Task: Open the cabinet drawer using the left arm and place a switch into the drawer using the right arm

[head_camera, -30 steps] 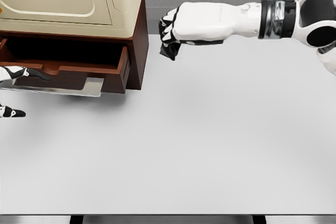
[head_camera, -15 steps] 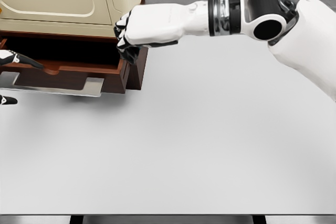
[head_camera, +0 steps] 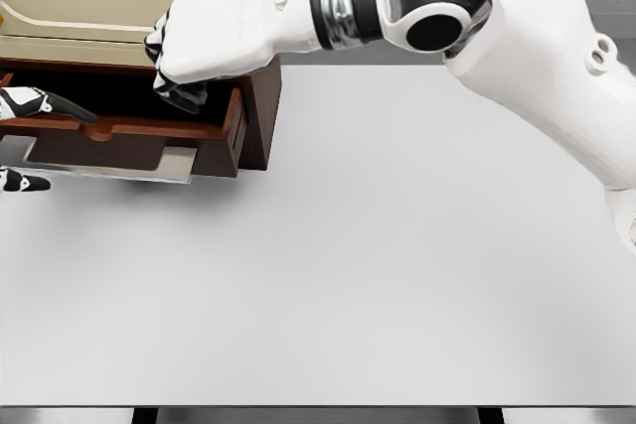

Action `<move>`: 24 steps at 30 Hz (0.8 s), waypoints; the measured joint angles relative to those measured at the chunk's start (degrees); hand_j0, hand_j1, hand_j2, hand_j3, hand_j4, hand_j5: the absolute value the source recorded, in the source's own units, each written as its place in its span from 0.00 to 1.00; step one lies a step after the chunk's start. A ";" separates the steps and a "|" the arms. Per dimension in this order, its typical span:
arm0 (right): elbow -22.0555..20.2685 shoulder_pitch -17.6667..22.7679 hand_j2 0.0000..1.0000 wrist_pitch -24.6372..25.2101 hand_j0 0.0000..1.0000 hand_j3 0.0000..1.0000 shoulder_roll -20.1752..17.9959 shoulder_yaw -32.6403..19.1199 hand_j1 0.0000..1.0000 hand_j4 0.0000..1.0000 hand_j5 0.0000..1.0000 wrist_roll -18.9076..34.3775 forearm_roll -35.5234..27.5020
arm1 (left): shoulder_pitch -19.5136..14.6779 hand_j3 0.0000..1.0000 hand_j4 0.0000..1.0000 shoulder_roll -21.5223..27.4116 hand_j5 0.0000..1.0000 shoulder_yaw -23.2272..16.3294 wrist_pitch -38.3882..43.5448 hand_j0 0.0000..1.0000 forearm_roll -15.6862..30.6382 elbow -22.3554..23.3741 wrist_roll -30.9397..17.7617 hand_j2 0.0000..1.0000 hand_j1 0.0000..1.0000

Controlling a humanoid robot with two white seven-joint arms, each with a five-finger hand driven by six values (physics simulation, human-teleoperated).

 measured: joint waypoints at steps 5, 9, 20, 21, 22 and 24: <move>0.36 -0.09 0.29 -0.03 0.29 0.29 1.05 0.45 0.29 0.29 0.29 0.10 3.46 | 0.82 0.83 0.83 -0.20 0.83 0.01 -0.01 0.83 -0.24 -0.01 -0.01 0.83 0.83; 0.58 -0.09 0.29 -0.02 0.29 0.29 1.14 0.54 0.29 0.29 0.29 0.16 4.09 | 1.17 0.83 0.83 0.23 0.83 0.03 0.00 0.83 -0.23 -0.01 -0.01 0.83 0.83; 3.27 0.62 0.30 -0.06 0.30 0.30 1.20 0.47 0.30 0.30 0.30 1.38 5.40 | 1.17 0.82 0.82 0.47 0.82 0.04 0.00 0.82 -0.43 -0.01 -0.09 0.82 0.82; 3.31 0.61 0.31 -0.07 0.31 0.31 1.21 0.44 0.31 0.31 0.31 1.39 5.46 | 1.17 0.82 0.82 0.46 0.82 0.04 0.00 0.82 -0.46 -0.01 -0.09 0.82 0.82; 3.32 0.70 0.32 -0.06 0.32 0.32 1.24 0.39 0.32 0.32 0.32 1.41 5.48 | 1.17 0.82 0.82 0.45 0.82 0.04 0.00 0.82 -0.46 -0.01 -0.09 0.82 0.82; 3.34 0.62 0.31 -0.06 0.31 0.31 1.38 0.26 0.31 0.31 0.31 1.42 5.51 | 1.17 0.82 0.82 0.41 0.82 0.04 0.00 0.82 -0.48 -0.01 -0.09 0.82 0.82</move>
